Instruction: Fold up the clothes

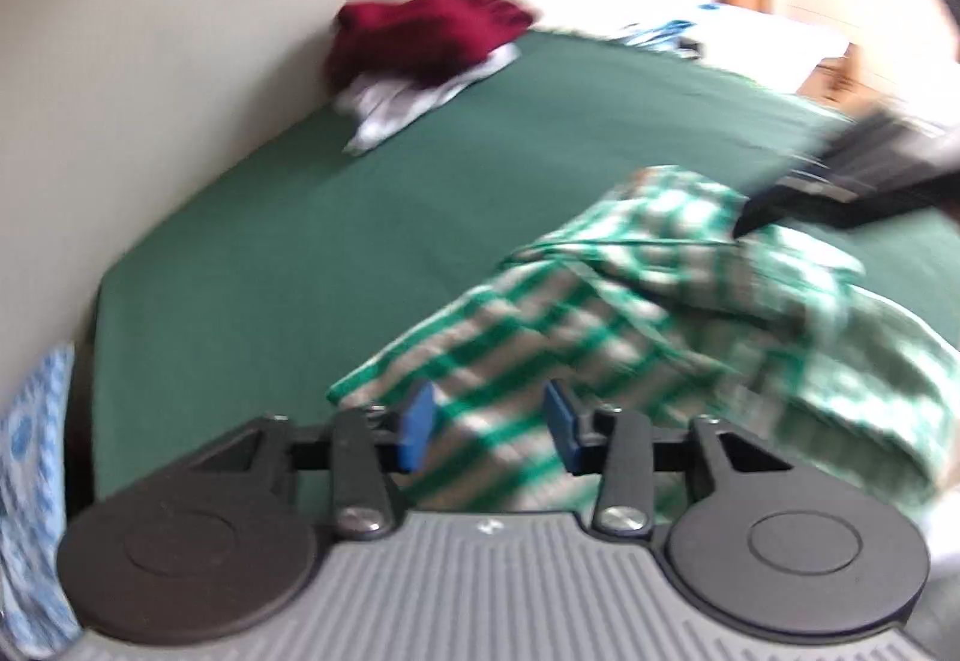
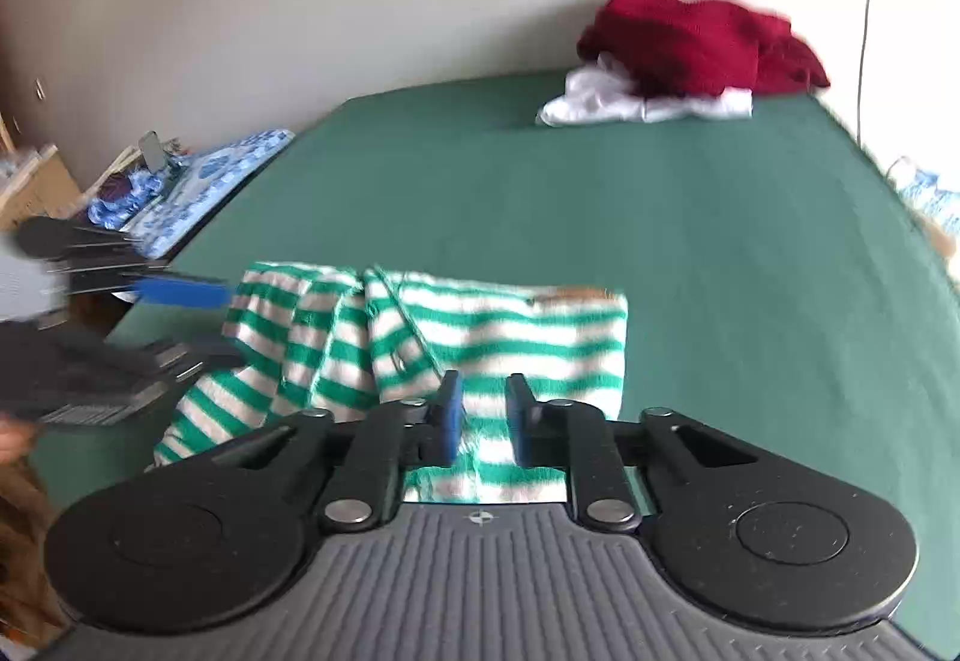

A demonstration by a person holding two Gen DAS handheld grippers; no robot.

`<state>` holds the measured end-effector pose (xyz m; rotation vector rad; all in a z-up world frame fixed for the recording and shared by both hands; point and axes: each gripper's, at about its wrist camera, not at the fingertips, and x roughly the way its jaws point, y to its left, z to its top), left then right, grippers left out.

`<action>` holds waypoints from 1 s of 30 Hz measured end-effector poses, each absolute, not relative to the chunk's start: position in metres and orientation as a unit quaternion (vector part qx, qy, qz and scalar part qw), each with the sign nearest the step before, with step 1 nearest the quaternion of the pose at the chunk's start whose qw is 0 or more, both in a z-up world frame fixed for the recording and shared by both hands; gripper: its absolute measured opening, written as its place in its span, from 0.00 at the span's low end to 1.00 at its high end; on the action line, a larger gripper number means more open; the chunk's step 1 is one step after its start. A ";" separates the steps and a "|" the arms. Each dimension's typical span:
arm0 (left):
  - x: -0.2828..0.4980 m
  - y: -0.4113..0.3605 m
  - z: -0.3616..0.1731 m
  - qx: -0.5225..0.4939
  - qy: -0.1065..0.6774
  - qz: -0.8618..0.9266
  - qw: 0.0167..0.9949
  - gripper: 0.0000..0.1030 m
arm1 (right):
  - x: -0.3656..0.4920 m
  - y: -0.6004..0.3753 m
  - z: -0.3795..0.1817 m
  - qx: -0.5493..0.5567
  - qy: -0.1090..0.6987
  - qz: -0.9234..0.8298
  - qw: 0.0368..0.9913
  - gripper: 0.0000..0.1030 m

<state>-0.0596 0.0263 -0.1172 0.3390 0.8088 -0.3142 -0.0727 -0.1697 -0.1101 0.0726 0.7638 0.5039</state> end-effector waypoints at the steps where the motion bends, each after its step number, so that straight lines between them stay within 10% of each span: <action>1: -0.050 0.028 -0.125 0.154 0.400 -0.145 0.892 0.33 | -0.076 -0.166 -0.113 0.027 0.371 0.256 0.892 0.15; 20: -0.079 0.007 -0.125 0.181 0.416 -0.109 0.884 0.45 | -0.073 -0.193 -0.127 0.009 0.390 0.300 0.871 0.17; 26: -0.162 0.009 -0.089 0.127 0.391 -0.080 0.908 0.66 | -0.111 -0.232 -0.118 0.012 0.406 0.335 0.850 0.23; 30: -0.222 0.004 -0.097 0.094 0.434 -0.080 0.893 0.59 | -0.137 -0.255 -0.117 0.009 0.424 0.357 0.832 0.23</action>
